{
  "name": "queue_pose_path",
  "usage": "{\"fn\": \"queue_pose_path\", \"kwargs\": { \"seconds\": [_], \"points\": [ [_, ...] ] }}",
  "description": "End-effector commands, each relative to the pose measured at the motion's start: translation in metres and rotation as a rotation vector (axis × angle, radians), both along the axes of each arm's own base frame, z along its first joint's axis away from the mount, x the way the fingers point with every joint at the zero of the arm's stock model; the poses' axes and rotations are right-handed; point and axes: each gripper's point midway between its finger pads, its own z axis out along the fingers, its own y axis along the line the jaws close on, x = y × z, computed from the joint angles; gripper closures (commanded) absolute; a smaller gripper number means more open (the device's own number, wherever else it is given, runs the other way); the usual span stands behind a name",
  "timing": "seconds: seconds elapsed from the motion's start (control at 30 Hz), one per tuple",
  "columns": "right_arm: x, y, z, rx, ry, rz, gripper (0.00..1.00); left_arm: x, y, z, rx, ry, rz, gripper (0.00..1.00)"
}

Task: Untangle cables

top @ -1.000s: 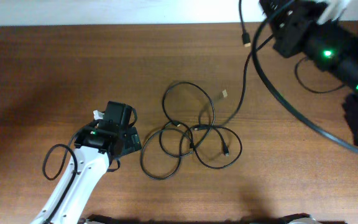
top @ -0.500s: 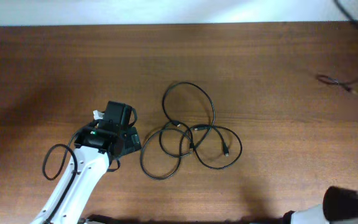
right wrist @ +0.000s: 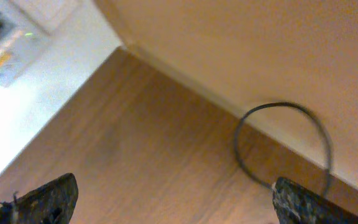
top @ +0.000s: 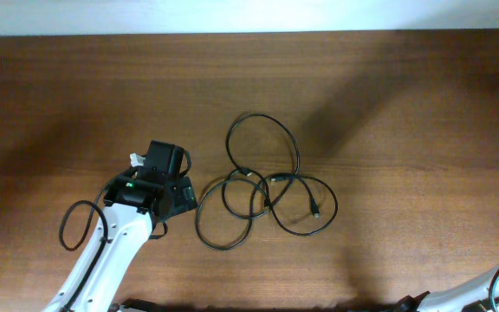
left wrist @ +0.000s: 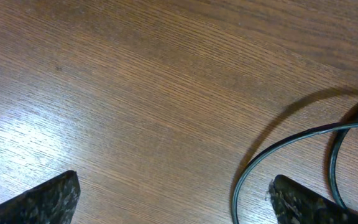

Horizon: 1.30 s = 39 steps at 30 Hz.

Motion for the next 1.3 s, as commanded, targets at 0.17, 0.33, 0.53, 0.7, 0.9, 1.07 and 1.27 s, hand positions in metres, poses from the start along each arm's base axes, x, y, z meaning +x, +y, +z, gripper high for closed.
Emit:
{"fn": "queue_pose_path", "kwargs": {
  "seconds": [0.17, 0.33, 0.53, 0.7, 0.9, 1.07, 1.27],
  "points": [
    [0.023, 0.121, -0.015, 0.439, -0.098, 0.400, 0.01, 0.000, 0.001, 0.000, 0.008, 0.003, -0.010, 0.01],
    [0.058, 0.238, -0.031, 0.448, 0.071, 0.720, 0.01, 0.000, 0.001, 0.000, 0.008, 0.003, -0.010, 0.01],
    [0.077, 0.380, -0.048, 0.380, 0.276, 0.983, 0.01, 0.000, 0.001, 0.000, 0.008, 0.003, -0.010, 0.01],
    [0.043, 0.472, -0.097, 0.350, 0.506, 1.231, 0.01, 0.000, 0.001, 0.000, 0.008, 0.003, -0.011, 0.01],
    [-0.026, 0.518, -0.166, 0.474, 0.783, 1.316, 0.04, 0.000, 0.001, 0.000, 0.008, 0.003, -0.010, 0.01],
    [-0.024, 0.541, -0.168, 0.428, 0.765, 1.383, 0.04, 0.000, 0.001, 0.000, 0.008, 0.003, -0.010, 0.01],
    [0.037, 0.565, -0.185, 0.300, 0.556, 1.447, 0.05, 0.000, 0.001, 0.000, 0.008, 0.003, -0.010, 0.01]
  ]
}}
